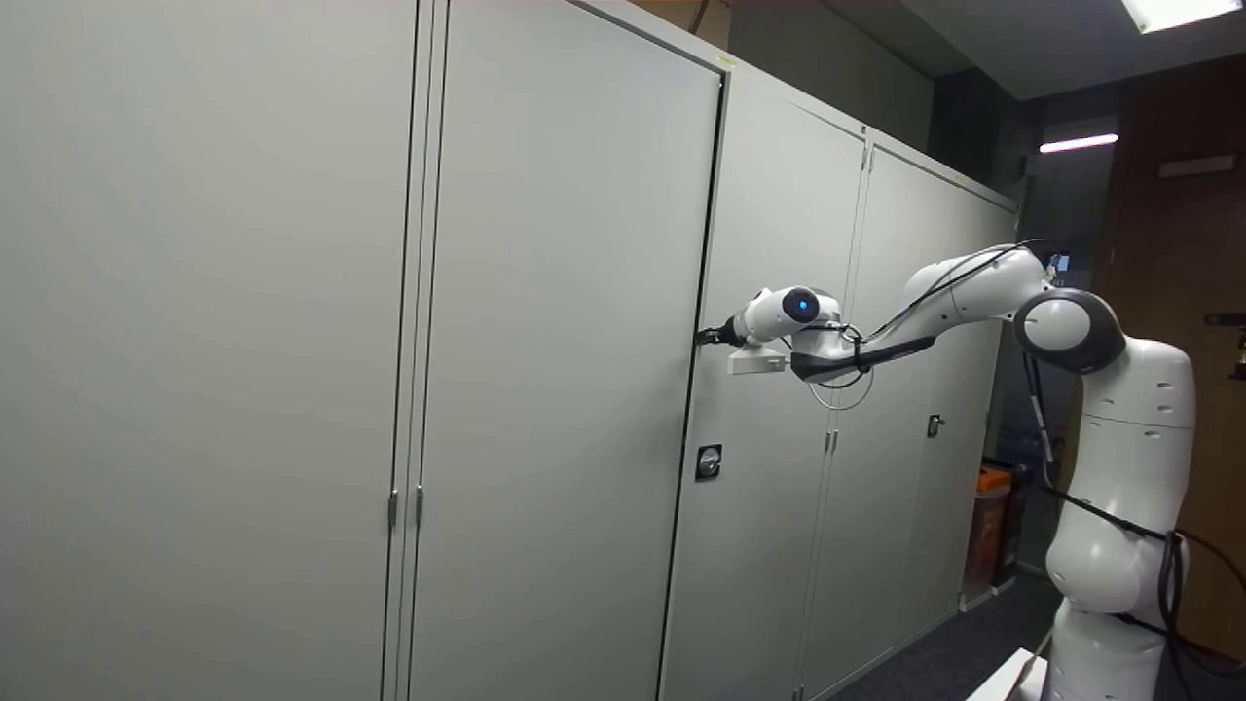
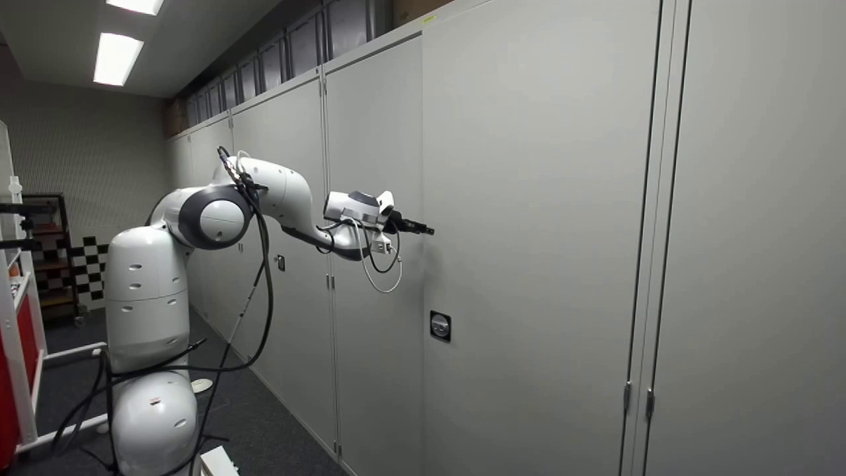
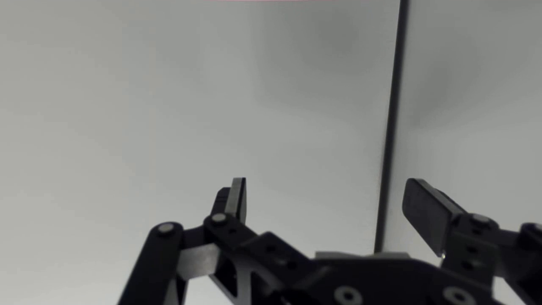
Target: Open the locker on the right
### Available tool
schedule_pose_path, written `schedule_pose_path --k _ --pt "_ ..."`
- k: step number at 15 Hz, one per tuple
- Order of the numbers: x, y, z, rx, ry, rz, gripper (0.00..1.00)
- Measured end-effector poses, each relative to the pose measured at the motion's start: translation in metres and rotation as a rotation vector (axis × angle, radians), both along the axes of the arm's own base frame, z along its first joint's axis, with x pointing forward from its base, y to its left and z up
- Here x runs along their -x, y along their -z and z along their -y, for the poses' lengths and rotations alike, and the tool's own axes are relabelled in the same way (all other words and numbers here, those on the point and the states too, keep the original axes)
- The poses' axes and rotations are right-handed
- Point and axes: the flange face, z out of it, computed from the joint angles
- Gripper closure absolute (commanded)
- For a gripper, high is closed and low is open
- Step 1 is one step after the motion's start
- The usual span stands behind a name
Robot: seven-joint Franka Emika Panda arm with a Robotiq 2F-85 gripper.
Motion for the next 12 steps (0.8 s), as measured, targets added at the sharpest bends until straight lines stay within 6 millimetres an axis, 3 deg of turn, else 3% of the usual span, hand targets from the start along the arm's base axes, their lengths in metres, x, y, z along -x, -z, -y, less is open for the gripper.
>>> schedule_pose_path --k 12 --pt "-0.0062 0.0059 0.0032 0.012 0.048 0.017 0.00"
